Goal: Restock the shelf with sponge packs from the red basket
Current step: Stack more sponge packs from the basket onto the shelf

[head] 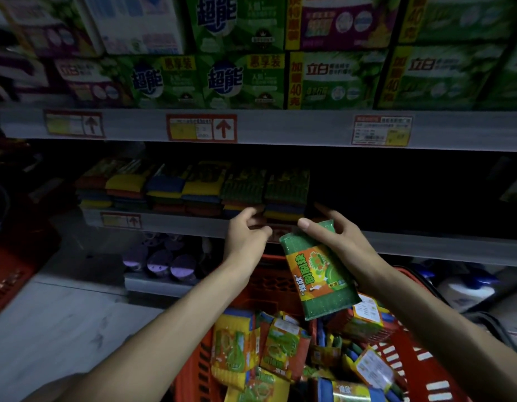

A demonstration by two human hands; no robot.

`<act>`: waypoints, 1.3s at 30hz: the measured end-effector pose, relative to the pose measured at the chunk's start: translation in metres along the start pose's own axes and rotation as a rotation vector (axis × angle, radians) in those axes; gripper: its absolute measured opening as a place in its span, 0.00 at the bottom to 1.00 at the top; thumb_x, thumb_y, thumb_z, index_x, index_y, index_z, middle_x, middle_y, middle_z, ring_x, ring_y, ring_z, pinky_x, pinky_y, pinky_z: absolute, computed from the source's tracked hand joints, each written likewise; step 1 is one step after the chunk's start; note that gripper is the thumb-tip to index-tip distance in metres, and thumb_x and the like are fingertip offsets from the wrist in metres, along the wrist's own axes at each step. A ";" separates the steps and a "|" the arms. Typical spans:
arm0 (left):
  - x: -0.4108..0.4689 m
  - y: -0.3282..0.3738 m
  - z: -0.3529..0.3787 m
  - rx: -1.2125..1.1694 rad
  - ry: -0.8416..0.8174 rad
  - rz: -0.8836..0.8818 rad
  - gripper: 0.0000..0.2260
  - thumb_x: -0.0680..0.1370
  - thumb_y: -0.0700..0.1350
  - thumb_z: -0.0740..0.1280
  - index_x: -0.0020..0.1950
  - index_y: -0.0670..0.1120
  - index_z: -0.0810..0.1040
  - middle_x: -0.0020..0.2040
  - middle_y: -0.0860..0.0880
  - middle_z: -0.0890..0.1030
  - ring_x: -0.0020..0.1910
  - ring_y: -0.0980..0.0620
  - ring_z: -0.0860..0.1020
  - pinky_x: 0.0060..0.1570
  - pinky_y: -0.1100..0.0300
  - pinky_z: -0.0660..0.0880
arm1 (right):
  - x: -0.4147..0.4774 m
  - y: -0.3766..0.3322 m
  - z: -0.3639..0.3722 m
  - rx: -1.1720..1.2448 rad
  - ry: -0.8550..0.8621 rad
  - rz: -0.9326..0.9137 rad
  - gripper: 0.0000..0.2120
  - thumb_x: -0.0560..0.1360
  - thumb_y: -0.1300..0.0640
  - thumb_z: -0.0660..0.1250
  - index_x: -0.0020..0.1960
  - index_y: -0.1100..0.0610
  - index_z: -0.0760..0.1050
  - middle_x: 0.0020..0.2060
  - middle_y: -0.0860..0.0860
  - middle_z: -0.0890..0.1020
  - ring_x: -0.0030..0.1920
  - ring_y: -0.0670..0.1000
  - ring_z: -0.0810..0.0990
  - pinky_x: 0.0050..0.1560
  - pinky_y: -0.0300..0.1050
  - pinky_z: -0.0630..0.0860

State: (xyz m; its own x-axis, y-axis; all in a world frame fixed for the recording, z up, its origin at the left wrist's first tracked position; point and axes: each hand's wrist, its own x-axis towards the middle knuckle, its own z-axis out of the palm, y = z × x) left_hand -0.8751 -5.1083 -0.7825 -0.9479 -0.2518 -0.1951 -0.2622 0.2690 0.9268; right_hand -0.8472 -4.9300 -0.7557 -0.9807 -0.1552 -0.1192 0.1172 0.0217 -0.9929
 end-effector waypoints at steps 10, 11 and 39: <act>-0.002 -0.002 0.006 -0.007 -0.085 -0.022 0.30 0.82 0.40 0.66 0.82 0.45 0.59 0.55 0.53 0.83 0.61 0.51 0.79 0.67 0.52 0.71 | 0.000 -0.003 0.004 -0.005 -0.025 -0.036 0.20 0.68 0.52 0.79 0.51 0.39 0.72 0.40 0.45 0.88 0.39 0.51 0.88 0.36 0.40 0.82; -0.002 -0.002 0.007 -0.006 -0.091 -0.020 0.30 0.83 0.40 0.66 0.83 0.45 0.57 0.53 0.55 0.83 0.60 0.51 0.79 0.68 0.53 0.71 | 0.001 -0.004 0.004 -0.007 -0.025 -0.036 0.20 0.68 0.52 0.79 0.52 0.39 0.72 0.40 0.45 0.88 0.39 0.51 0.88 0.37 0.40 0.82; -0.003 0.001 0.013 -0.086 -0.136 -0.123 0.21 0.83 0.41 0.65 0.76 0.47 0.70 0.53 0.51 0.85 0.60 0.47 0.81 0.66 0.48 0.75 | 0.014 0.003 0.002 0.059 -0.023 0.044 0.15 0.71 0.55 0.78 0.51 0.47 0.74 0.35 0.47 0.87 0.35 0.50 0.87 0.34 0.39 0.80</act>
State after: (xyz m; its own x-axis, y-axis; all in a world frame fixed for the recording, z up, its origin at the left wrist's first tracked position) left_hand -0.8745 -5.0948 -0.7857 -0.9267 -0.1488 -0.3450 -0.3671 0.1624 0.9159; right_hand -0.8607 -4.9344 -0.7606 -0.9707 -0.1779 -0.1616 0.1693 -0.0290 -0.9851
